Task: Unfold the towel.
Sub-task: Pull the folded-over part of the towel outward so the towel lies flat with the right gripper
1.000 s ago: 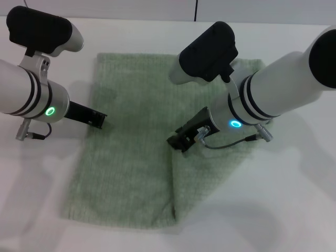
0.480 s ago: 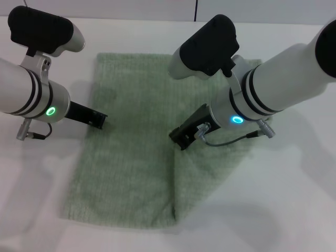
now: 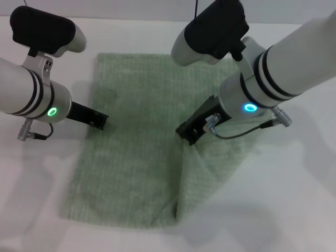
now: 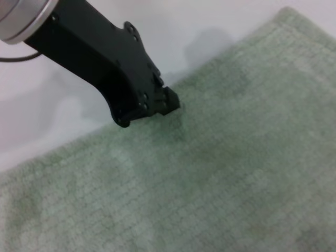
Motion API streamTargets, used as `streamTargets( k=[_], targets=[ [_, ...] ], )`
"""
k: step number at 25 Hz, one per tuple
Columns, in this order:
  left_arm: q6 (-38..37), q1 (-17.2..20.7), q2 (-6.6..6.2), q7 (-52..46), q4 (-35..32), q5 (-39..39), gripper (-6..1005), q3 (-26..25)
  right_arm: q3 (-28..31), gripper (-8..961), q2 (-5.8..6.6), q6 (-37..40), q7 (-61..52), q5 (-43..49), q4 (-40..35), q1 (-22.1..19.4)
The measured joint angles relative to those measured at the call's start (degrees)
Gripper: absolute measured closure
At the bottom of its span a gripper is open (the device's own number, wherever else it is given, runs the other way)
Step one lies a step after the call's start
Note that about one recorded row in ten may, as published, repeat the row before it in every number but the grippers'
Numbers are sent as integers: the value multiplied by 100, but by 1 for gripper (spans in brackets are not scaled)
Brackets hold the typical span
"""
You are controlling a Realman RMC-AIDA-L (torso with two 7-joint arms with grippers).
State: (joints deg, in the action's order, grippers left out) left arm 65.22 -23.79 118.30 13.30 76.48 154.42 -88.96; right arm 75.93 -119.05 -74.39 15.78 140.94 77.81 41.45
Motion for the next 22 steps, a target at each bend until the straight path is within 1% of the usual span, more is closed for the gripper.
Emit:
streamTargets(
  k=[1, 3, 11, 13, 22],
  targets=[
    [0, -3, 0, 1, -5, 0, 927, -1, 0, 952, 0, 0, 0, 0, 0, 0],
    [0, -5, 0, 2, -16, 0, 926, -5, 5, 952, -2, -285, -106, 222, 292, -2],
    [-1, -6, -1, 6, -35, 0, 923, -39, 8, 951, -5, -807, -166, 311, 822, -13],
    [-1, -20, 0, 4, -37, 0, 922, -41, -17, 951, -5, -1031, -238, 484, 1057, -34],
    [-21, -40, -1, -19, -47, 0, 918, -37, -58, 951, -12, -1368, -307, 634, 1303, -91]
  ],
)
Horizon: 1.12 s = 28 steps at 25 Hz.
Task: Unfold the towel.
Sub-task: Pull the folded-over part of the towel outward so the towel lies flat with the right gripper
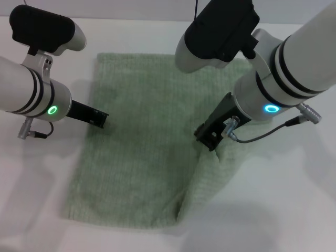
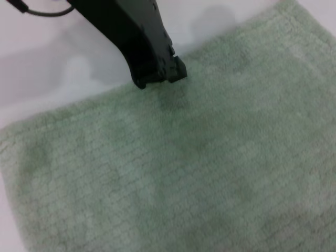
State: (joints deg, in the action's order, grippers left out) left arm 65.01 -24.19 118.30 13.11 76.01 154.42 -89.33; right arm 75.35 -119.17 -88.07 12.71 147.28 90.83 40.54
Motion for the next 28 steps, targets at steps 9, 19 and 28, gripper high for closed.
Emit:
streamTargets(
  k=[9, 19, 28],
  targets=[
    [-1, -19, 0, -8, 0, 6, 914, -6, -118, 952, -1, -420, -125, 211, 261, -54],
    [-25, -25, 0, -11, -116, 10, 910, -6, -438, 952, -2, -635, -365, 357, 467, -72],
    [-25, -24, 6, 1, -133, 6, 906, 21, -646, 952, -10, -781, -572, 379, 717, -238]
  ],
)
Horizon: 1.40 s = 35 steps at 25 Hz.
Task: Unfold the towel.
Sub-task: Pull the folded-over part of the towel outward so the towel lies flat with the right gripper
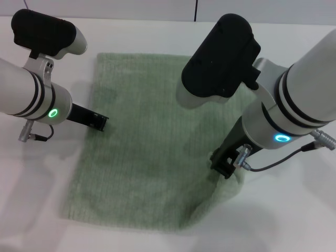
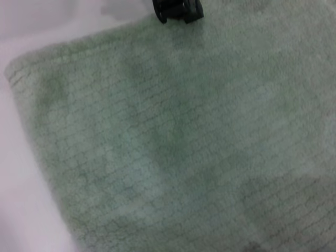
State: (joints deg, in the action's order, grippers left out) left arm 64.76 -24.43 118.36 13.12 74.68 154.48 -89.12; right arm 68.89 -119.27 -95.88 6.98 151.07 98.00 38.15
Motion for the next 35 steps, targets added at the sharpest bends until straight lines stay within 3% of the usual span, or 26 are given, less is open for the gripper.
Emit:
streamTargets(
  k=[33, 35],
  targets=[
    [19, 44, 3, 1, 97, 1, 891, 27, -596, 895, -17, -150, -403, 92, 147, -251],
    [28, 43, 2, 3, 111, 3, 890, 26, -674, 851, -18, -145, -427, 109, 210, -282]
  ],
)
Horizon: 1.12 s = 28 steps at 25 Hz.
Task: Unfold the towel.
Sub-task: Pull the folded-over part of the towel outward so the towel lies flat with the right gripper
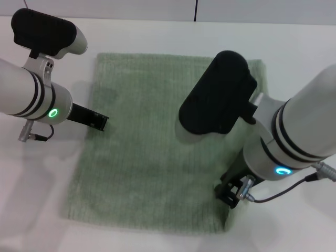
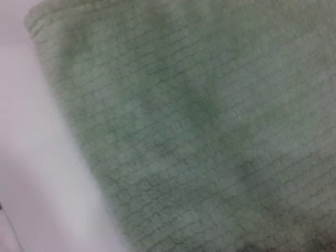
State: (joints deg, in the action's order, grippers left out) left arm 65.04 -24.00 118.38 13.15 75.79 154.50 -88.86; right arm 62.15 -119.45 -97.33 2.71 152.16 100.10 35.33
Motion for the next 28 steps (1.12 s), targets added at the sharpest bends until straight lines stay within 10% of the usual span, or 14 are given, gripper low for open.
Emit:
streamTargets(
  k=[28],
  targets=[
    [13, 0, 10, -10, 183, -35, 877, 69, -91, 313, 17, 302, -264, 490, 807, -305]
  ],
)
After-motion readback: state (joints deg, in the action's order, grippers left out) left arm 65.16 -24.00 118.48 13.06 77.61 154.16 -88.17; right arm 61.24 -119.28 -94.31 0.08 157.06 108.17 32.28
